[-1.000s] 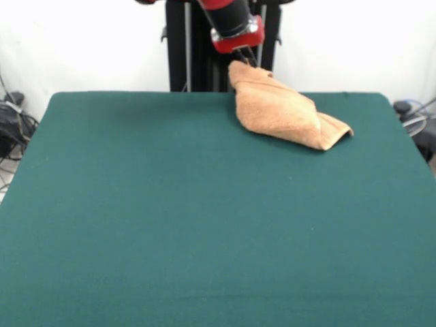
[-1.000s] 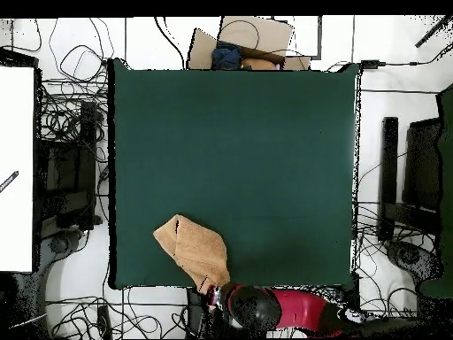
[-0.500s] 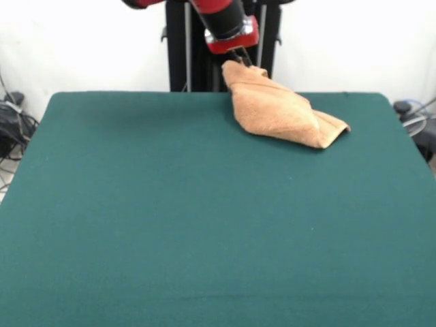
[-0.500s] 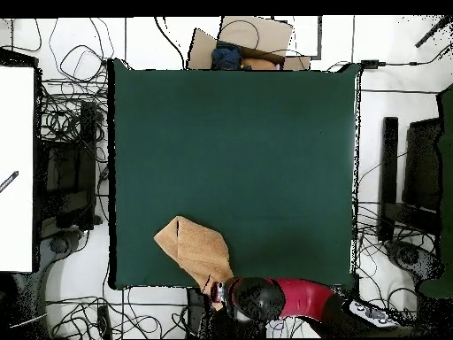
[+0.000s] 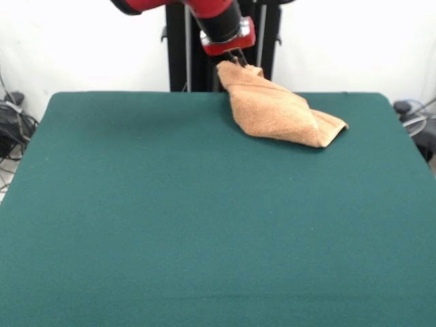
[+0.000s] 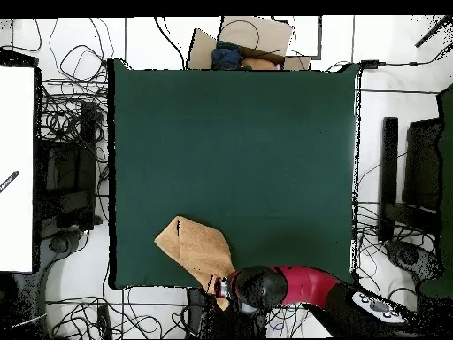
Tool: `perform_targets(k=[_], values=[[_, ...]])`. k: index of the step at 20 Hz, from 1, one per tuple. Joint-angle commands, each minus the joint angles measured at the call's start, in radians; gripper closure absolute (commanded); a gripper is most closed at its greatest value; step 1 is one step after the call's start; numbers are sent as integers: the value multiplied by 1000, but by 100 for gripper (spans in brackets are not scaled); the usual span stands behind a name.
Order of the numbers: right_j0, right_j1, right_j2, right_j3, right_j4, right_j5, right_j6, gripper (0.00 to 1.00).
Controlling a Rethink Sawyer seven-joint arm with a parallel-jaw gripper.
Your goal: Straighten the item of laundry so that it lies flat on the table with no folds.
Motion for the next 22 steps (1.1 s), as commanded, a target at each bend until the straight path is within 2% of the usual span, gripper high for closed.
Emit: perform_targets(k=[1, 10, 22], values=[[-31, 11, 115, -185, -61, 94, -194, 100], [-54, 47, 140, -236, -137, 140, -251, 100], [-94, 40, 200, -296, -168, 261, -364, 100]])
